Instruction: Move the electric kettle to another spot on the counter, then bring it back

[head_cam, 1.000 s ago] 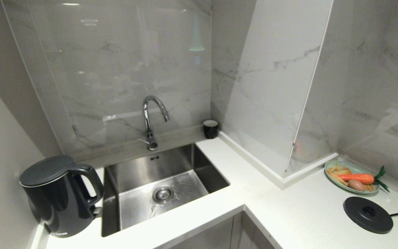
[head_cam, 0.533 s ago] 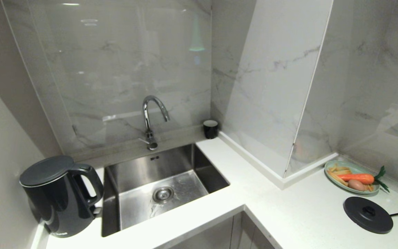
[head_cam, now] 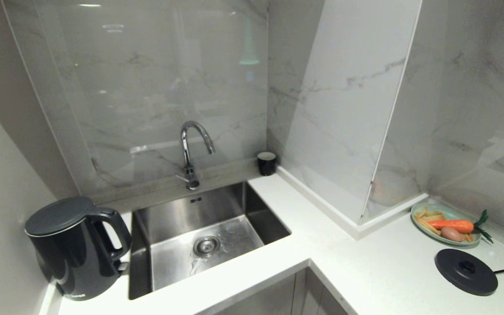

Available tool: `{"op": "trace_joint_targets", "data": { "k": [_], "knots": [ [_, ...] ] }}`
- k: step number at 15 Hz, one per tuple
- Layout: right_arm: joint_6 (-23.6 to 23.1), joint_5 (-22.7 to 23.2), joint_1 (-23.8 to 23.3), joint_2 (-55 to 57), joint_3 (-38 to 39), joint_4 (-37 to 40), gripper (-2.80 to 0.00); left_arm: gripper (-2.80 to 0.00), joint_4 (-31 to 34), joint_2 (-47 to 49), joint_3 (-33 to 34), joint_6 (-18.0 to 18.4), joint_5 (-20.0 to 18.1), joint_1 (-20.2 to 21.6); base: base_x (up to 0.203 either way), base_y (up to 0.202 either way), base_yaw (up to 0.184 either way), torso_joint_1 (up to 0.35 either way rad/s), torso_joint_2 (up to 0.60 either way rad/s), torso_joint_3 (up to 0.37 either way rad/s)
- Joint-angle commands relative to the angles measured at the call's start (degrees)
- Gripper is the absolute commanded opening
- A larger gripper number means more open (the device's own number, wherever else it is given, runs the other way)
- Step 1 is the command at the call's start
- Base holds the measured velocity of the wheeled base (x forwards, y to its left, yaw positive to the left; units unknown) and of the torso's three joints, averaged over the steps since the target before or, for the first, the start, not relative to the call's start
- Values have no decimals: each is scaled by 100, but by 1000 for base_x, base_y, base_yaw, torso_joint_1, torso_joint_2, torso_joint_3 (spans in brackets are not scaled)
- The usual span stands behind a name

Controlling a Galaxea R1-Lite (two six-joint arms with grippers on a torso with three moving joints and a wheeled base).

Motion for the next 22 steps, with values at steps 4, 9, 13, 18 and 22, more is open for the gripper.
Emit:
{"op": "trace_joint_targets", "data": {
  "k": [4, 9, 13, 18, 22],
  "knots": [
    [0, 4, 0, 0, 0, -2, -280, -280, -2, 2, 25, 1, 0, 9, 0, 0, 0, 0, 0, 0],
    [0, 4, 0, 0, 0, -2, -280, -280, -2, 2, 18, 1, 0, 10, 4, -4, 46, 2, 3, 2],
    [0, -2, 0, 0, 0, 7, -280, -280, -2, 2, 18, 1, 0, 10, -2, -8, 171, 3, 2, 2],
    [0, 0, 0, 0, 0, 2, -280, -280, -2, 2, 18, 1, 0, 10, -1, -6, 152, 1, 2, 2],
    [0, 4, 0, 0, 0, -2, -280, -280, -2, 2, 26, 10, -8, 10, -1, 1, 14, 1, 1, 1]
  ]
}}
